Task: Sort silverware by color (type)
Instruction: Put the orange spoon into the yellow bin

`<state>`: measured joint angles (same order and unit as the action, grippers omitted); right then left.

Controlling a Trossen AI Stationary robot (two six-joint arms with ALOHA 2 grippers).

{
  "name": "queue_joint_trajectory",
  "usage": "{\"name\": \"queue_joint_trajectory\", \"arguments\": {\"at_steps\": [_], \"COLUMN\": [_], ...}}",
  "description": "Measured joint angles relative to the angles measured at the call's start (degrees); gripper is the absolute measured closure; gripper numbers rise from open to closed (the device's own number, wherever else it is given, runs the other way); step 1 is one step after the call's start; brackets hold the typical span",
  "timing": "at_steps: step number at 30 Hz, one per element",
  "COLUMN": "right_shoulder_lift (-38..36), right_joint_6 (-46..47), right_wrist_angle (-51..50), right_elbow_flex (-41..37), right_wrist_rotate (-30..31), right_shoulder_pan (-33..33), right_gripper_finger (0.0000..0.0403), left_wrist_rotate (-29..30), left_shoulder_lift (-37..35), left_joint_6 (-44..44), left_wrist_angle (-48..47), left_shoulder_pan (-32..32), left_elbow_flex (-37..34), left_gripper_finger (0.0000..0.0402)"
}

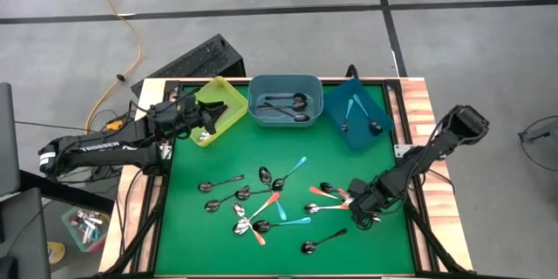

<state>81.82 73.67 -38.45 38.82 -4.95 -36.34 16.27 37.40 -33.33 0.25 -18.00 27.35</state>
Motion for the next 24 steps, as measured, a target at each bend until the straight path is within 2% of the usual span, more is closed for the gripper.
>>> {"name": "queue_joint_trajectory", "arguments": {"at_steps": [13,24], "right_shoulder_lift": [-0.1,0.0], "right_joint_6": [-0.3,-0.2], "right_wrist_angle": [1.3,0.9], "right_elbow_flex": [-0.8,-0.9], "right_wrist_rotate": [0.1,0.2], "right_shoulder_pan": [0.0,0.0], "right_gripper_finger": [0.0251,0.0317], "left_wrist_rotate": [0.0,0.0], "left_shoulder_lift": [0.0,0.0], "left_joint_6": [-0.2,-0.3], "left_wrist_angle": [0.0,0.0], "left_shoulder_pan": [0.0,0.0], "left_elbow_flex": [0.0,0.0], "left_gripper_finger": [0.0281,0.0281]}}
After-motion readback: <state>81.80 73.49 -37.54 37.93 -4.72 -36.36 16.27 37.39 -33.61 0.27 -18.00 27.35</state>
